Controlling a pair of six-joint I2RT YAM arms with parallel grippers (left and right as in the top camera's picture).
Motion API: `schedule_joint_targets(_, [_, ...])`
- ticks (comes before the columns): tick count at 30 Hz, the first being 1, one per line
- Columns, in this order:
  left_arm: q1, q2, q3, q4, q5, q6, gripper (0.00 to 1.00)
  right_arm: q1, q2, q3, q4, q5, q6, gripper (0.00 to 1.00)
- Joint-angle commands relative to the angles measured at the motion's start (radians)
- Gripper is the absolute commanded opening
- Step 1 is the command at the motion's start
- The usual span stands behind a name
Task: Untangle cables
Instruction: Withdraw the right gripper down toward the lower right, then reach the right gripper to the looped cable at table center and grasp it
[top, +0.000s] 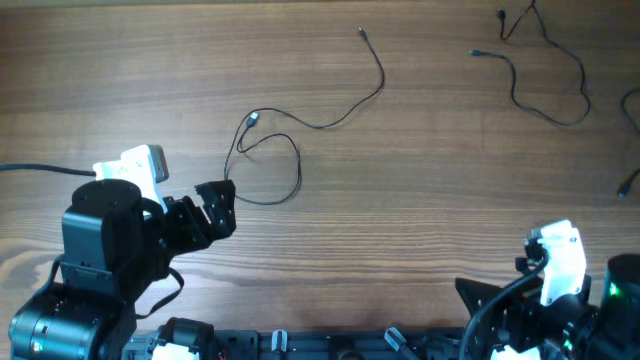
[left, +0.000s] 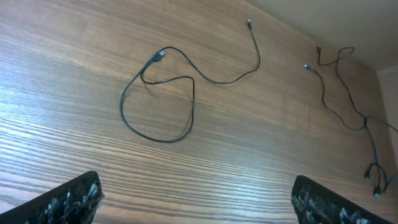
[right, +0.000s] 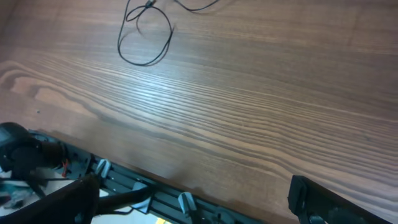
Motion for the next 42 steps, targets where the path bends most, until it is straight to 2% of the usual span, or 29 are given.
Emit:
schedule_joint_targets(1, [-0.004, -0.002, 0.001, 0.003, -0.010, 0.016, 1.00, 0.006, -0.026, 0.003, 0.002, 0.066, -0.016, 1.00])
schedule_joint_targets(6, [-0.004, -0.002, 0.001, 0.003, -0.010, 0.016, 1.00, 0.010, -0.078, -0.001, 0.002, 0.073, -0.017, 1.00])
schedule_joint_targets(14, [-0.004, -0.002, 0.001, 0.003, -0.010, 0.016, 1.00, 0.064, -0.282, -0.002, 0.050, 0.126, -0.009, 1.00])
schedule_joint_targets(17, [-0.004, -0.002, 0.001, 0.003, -0.010, 0.015, 1.00, 0.064, -0.283, -0.042, 0.125, 0.125, 0.094, 1.00])
schedule_joint_targets(19, [-0.004, -0.002, 0.001, 0.003, -0.010, 0.015, 1.00, 0.064, -0.283, -0.145, 0.209, 0.120, 0.230, 1.00])
schedule_joint_targets(22, [-0.004, -0.002, 0.001, 0.003, -0.010, 0.015, 1.00, 0.064, -0.282, -0.302, 0.326, 0.028, 0.297, 1.00])
schedule_joint_targets(24, [-0.004, -0.002, 0.001, 0.003, -0.010, 0.015, 1.00, 0.064, -0.282, -0.450, 0.484, -0.144, 0.330, 1.00])
schedule_joint_targets(27, [-0.004, -0.002, 0.001, 0.003, -0.010, 0.016, 1.00, 0.064, -0.261, -0.663, 0.728, -0.237, 0.531, 1.00])
schedule_joint_targets(31, [-0.004, -0.002, 0.001, 0.003, -0.010, 0.015, 1.00, 0.064, -0.155, -0.844, 1.045, -0.397, 0.653, 1.00])
schedule_joint_targets(36, [-0.004, -0.002, 0.001, 0.003, -0.010, 0.015, 1.00, 0.065, 0.068, -0.865, 1.261, -0.471, 0.711, 0.99])
schedule_joint_targets(42, [-0.004, -0.002, 0.001, 0.003, -0.010, 0.015, 1.00, 0.166, 0.536, -0.859, 1.812, -0.568, 1.022, 1.00])
